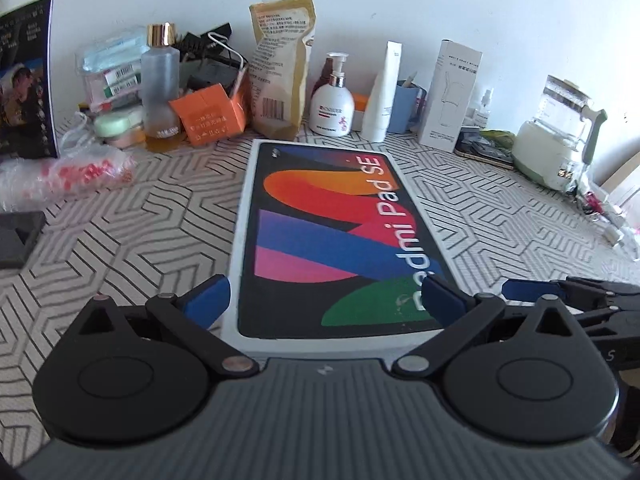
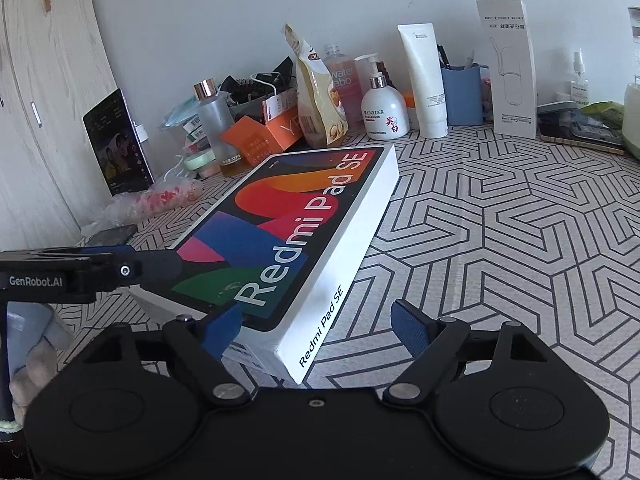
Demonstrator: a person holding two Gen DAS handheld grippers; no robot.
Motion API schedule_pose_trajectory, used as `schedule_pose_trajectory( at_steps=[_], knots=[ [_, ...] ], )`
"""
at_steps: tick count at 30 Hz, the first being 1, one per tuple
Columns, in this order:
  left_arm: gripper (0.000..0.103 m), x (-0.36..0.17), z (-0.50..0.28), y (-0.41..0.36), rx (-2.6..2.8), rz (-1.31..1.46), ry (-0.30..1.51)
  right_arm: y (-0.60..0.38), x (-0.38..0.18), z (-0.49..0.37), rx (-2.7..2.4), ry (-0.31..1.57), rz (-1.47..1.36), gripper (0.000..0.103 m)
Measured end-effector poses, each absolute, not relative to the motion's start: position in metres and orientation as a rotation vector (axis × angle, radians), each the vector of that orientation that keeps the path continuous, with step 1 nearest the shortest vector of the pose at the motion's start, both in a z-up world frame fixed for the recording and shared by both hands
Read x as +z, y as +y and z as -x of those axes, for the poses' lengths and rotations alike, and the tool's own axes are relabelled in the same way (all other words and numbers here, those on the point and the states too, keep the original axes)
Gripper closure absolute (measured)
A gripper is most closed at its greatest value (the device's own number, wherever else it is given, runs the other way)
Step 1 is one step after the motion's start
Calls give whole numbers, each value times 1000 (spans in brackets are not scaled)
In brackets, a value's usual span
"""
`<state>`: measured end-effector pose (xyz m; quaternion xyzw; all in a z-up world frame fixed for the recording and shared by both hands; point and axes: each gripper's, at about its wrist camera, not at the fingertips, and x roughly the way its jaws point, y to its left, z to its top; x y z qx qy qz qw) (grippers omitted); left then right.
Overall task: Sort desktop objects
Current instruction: 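Lower the lid down onto the white tray box with both tools, then open both tools and pull them back from the closed box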
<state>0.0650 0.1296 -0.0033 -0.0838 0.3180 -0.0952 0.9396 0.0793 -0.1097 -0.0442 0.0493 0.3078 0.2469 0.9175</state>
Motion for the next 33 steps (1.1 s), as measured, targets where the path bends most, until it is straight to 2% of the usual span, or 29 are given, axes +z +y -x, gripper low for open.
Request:
schedule_pose_trajectory(
  at_steps=[11, 16, 23, 33],
  knots=[
    [0, -6, -50, 111, -253, 171, 670, -144, -36, -54, 462, 582, -161, 17],
    [0, -6, -66, 115, -185, 126, 688, -130, -21, -74, 464, 556, -74, 17],
    [0, -11, -84, 124, -121, 120, 719, -93, -31, -115, 439, 653, 44, 17],
    [0, 0, -71, 110, -151, 106, 667, -98, -41, -110, 505, 695, -22, 14]
  ],
)
